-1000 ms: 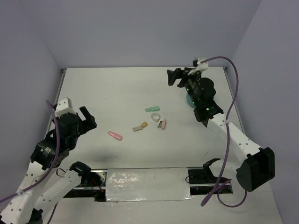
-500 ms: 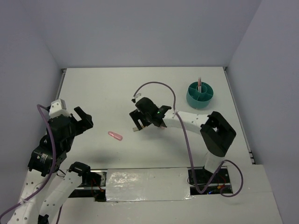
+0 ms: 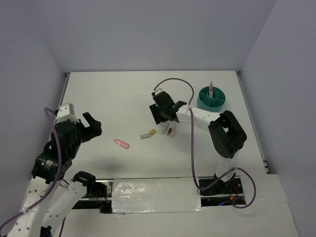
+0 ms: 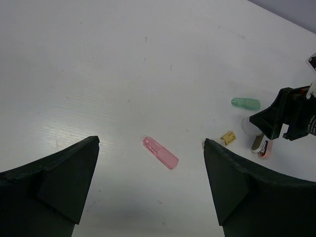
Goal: Sort the stationery into containers
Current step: Pick up the stationery from the center of the board.
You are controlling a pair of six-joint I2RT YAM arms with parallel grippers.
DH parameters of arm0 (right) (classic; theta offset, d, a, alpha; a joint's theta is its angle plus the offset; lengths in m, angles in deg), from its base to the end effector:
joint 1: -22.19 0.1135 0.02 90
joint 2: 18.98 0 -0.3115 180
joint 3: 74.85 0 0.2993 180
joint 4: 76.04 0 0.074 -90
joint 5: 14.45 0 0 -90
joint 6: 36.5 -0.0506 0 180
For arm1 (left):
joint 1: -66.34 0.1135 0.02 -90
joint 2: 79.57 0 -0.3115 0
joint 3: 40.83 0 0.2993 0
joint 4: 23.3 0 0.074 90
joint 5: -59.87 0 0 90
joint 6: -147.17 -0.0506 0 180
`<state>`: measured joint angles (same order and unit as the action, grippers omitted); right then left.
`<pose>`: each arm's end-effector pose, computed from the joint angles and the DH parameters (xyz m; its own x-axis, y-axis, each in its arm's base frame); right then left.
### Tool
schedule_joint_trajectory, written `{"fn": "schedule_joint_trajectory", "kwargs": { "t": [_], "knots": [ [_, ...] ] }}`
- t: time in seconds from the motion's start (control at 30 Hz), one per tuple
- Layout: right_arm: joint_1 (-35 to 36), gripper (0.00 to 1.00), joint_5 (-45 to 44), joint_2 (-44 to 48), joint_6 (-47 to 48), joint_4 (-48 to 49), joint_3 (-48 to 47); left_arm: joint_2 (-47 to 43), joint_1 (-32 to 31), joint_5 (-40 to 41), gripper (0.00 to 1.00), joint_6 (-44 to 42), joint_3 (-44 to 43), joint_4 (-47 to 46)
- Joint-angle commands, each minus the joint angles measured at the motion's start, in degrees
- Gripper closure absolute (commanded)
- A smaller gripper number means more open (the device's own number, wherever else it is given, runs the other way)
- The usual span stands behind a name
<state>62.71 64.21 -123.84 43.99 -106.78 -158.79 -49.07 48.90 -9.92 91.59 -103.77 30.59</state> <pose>0.3532 0.2888 0.2108 -0.6780 -0.3664 -0.6373 -0.4383 0.8975 -0.0496 0.1171 -0.0185 0.3877 -0.2734 -0.4701 -0.8392 -0.2182 0.8800 -0.4219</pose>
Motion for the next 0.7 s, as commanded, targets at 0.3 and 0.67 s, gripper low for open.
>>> {"fn": "schedule_joint_trajectory", "kwargs": {
  "t": [0.3,0.67],
  "knots": [
    [0.3,0.44,6.7,-1.0,-0.5,0.0,0.3,0.3,0.2,-1.4,0.01,-1.6,0.0,-2.6],
    [-0.9,0.53,6.0,-3.8,-0.9,-0.9,0.0,0.5,0.3,-1.6,0.01,-1.7,0.0,-2.7]
  ]
}}
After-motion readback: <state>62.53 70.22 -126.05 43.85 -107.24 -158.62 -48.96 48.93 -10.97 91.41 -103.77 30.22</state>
